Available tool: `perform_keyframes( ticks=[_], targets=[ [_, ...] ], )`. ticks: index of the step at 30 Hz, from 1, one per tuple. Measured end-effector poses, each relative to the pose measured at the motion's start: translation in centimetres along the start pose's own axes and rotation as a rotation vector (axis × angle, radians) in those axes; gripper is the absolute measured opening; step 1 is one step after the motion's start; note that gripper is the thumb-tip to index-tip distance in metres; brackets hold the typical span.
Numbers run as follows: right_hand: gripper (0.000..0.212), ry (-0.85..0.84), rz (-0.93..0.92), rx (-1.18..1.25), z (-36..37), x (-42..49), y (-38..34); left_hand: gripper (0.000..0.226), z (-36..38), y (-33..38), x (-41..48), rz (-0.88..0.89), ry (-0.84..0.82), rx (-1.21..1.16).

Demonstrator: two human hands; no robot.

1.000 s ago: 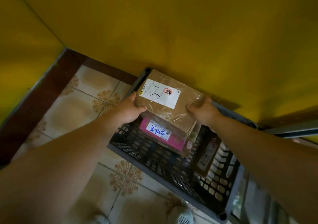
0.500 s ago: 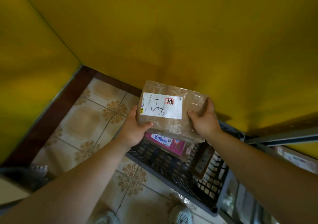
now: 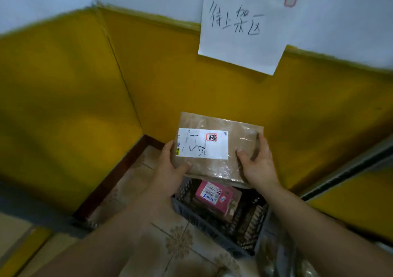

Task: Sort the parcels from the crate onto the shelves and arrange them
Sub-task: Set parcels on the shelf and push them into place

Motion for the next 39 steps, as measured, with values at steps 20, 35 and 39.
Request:
perform_keyframes(
  ticks=[20,35,39],
  targets=[
    [0.111,0.065,-0.28,0.153,-25.0,-28.9,-15.4,0.108,-17.5,17.8,-26.9,0.424,0.011,0.117],
    [0.084,0.173,-0.096,0.135,-45.5,-43.0,-4.2,0.093,-10.2,18.7,-48.0,0.391,-0.078,-0.015],
    [0.076,0.463,-0.013,0.275,-49.6,-45.8,-2.5,0.072,-8.2,20.0,-51.8,0.464,-0.125,-0.029]
  ],
)
Point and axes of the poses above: each hand's wrist, its own x-axis towards the middle knuckle, its own z-axis out of the palm, y = z × x, the point moved 4 cm from there along x, towards the middle knuckle, and after that the axes turned 12 degrees about y, right-handed, at the moved point
